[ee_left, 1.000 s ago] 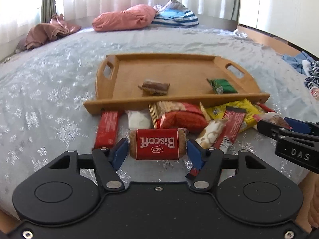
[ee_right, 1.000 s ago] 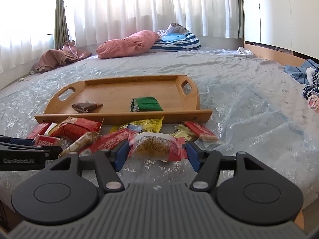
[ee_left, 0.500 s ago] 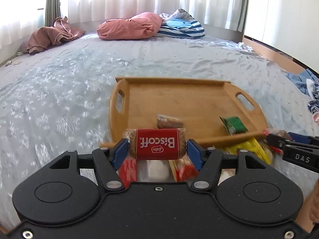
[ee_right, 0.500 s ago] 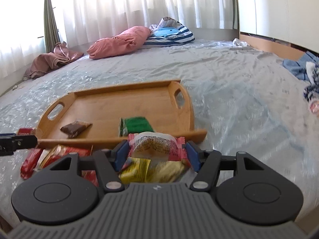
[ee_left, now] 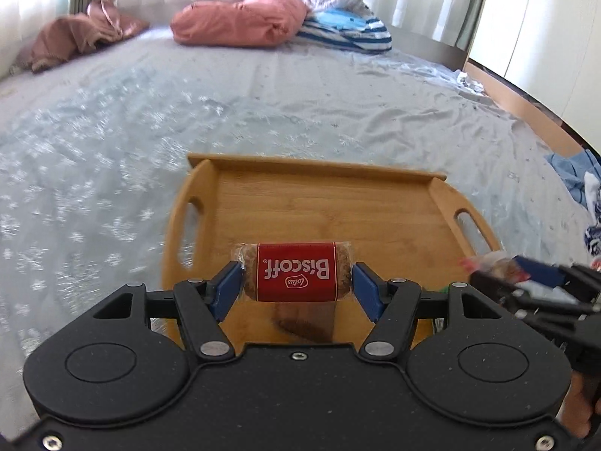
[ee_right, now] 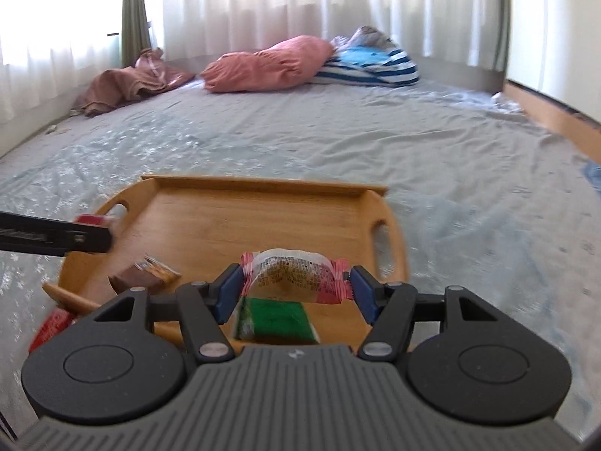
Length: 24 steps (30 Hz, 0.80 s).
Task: Organize snacks
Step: 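Carry the Biscoff packet with the left tool while the right tool carries the pink snack over the tray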
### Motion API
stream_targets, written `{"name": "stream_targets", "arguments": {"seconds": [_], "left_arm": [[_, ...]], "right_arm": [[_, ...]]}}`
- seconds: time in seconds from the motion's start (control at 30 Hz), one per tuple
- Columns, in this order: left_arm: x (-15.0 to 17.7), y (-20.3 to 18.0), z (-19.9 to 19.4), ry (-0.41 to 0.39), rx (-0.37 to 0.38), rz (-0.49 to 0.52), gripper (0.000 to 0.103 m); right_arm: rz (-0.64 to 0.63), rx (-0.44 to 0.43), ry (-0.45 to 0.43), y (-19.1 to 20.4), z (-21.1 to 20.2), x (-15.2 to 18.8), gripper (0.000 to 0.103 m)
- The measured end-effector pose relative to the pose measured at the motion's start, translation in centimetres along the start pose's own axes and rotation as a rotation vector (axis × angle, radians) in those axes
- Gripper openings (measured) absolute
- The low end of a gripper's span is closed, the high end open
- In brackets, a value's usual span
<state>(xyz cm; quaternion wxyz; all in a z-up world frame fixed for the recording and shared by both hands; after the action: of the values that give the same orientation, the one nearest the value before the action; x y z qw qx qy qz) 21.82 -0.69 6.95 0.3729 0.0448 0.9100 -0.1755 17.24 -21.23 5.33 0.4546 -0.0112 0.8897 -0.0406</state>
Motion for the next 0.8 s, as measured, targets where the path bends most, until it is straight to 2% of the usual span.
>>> {"name": "stream_targets", "arguments": {"seconds": [0.1, 0.3, 0.5, 0.8], "left_arm": [[-0.9, 0.3, 2.4, 0.044, 0.003, -0.020, 0.062], [-1.3, 1.8, 6.8, 0.128, -0.010, -0.103, 0.062], [-1.3, 2.4, 8.8, 0.135, -0.020, -0.097, 0.062], [-0.9, 0.9, 9.8, 0.147, -0.018, -0.064, 0.062]], "right_arm": [[-0.002, -0.036, 0.040, 0.7, 2.0, -0.8, 0.066], [-0.065, -0.049, 0.080, 2.1, 4.9, -1.4, 0.066], [-0.109, -0.058, 0.092, 3.1, 6.4, -1.1, 0.066], [-0.108, -0.033, 0.114, 3.3, 7.6, -0.2, 0.066]]}}
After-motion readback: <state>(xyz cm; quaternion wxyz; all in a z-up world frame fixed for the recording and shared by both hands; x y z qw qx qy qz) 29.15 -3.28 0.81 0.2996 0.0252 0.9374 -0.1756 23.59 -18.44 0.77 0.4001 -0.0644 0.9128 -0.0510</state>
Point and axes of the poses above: each gripper's, at about its wrist camera, not at the fingertips, and z roughly the way its jaws point, y to its left, x to its underside, the point moved 3 cm from there along z, roughly the way its jaws point, and after that the axes turned 12 degrees about x, right-handed, at the moved point
